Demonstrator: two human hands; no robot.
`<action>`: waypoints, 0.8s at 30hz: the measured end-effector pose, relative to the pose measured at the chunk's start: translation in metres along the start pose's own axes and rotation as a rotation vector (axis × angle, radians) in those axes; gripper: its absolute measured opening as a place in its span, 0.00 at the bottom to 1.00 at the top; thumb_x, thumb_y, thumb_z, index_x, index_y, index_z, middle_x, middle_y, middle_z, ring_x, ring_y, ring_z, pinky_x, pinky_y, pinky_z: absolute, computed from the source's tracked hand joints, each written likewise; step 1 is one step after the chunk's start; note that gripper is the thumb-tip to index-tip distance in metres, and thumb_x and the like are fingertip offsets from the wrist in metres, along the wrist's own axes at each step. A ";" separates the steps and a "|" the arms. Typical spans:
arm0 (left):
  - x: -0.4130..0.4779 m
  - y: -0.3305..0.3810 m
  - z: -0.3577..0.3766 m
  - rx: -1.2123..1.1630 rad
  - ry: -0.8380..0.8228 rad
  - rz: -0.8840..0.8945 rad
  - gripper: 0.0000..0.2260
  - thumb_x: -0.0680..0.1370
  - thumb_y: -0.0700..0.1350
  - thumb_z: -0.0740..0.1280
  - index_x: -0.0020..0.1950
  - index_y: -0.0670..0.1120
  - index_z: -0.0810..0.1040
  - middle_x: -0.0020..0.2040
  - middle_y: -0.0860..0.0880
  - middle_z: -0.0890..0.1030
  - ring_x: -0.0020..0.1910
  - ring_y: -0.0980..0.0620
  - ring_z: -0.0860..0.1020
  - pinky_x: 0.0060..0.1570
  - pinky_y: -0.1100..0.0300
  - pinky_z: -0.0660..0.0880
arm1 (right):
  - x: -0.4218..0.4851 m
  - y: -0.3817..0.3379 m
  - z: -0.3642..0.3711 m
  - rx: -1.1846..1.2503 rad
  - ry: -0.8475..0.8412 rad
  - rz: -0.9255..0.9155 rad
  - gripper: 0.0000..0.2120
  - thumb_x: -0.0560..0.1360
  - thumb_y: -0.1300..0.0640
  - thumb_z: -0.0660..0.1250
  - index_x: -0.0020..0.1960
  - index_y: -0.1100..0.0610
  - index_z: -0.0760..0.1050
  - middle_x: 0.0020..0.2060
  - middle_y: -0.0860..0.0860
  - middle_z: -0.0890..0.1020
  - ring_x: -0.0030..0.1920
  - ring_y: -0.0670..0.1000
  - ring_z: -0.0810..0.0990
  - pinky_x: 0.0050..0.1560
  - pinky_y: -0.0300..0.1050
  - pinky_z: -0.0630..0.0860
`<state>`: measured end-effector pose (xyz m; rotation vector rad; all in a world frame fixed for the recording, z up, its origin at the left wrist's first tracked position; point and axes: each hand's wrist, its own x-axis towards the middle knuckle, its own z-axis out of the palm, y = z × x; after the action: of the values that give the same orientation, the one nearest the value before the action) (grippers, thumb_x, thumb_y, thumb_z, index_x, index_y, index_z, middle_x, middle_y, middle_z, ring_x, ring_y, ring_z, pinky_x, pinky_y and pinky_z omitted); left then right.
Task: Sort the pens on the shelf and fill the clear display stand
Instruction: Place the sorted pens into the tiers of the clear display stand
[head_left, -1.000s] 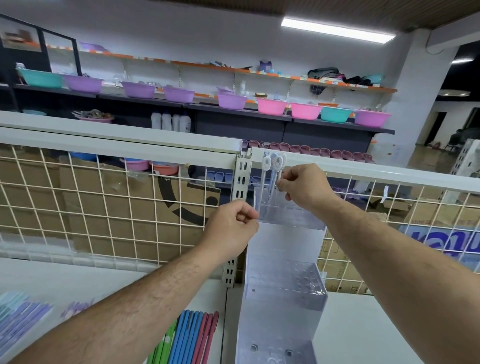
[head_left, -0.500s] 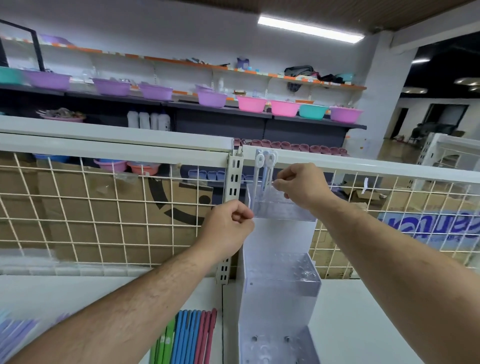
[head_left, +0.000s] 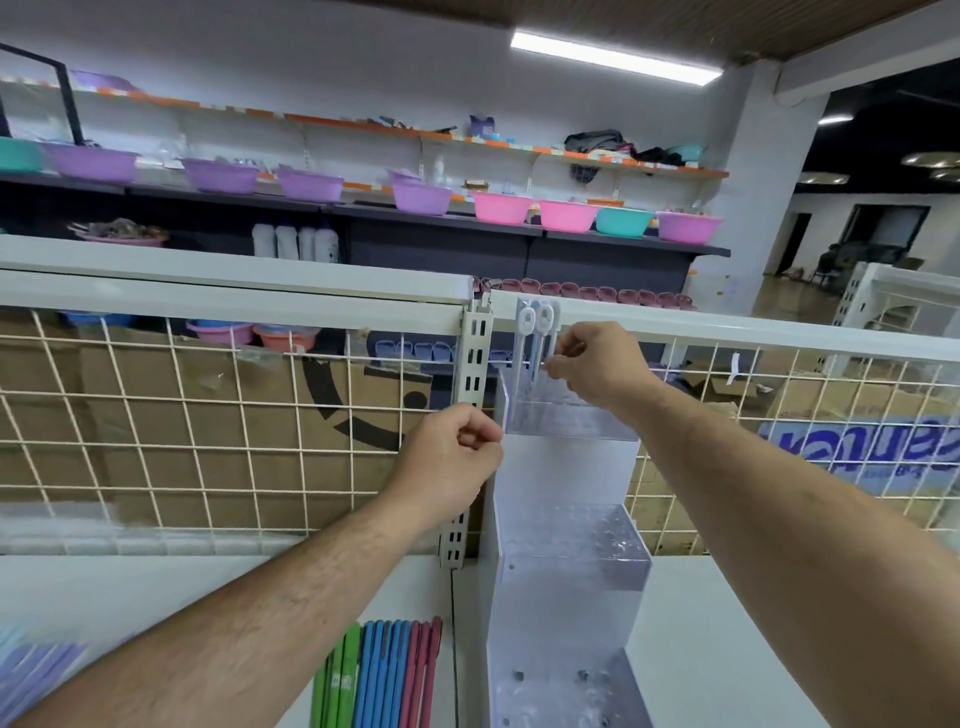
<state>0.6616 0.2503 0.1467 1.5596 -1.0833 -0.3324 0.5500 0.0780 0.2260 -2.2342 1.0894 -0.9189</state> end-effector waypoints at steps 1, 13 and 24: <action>0.000 -0.001 0.000 -0.001 0.000 -0.002 0.07 0.75 0.40 0.72 0.44 0.53 0.82 0.41 0.51 0.83 0.41 0.52 0.82 0.45 0.55 0.82 | 0.001 0.001 0.001 -0.008 -0.002 -0.004 0.05 0.75 0.58 0.74 0.43 0.55 0.80 0.37 0.51 0.82 0.37 0.50 0.81 0.29 0.38 0.74; 0.004 -0.001 0.010 0.011 0.026 -0.001 0.07 0.74 0.42 0.72 0.42 0.55 0.81 0.38 0.52 0.82 0.34 0.60 0.78 0.38 0.62 0.78 | 0.007 0.004 -0.005 -0.011 -0.066 -0.016 0.04 0.75 0.61 0.73 0.41 0.59 0.82 0.35 0.50 0.84 0.35 0.50 0.81 0.31 0.41 0.79; 0.002 -0.001 0.014 0.017 0.041 0.005 0.07 0.74 0.41 0.72 0.44 0.54 0.81 0.39 0.50 0.82 0.34 0.60 0.78 0.38 0.65 0.78 | 0.008 0.008 0.001 -0.074 -0.046 -0.060 0.06 0.77 0.57 0.72 0.42 0.55 0.83 0.35 0.50 0.84 0.36 0.51 0.82 0.32 0.43 0.79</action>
<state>0.6530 0.2404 0.1426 1.5719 -1.0609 -0.2877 0.5510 0.0671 0.2229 -2.3476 1.0569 -0.8595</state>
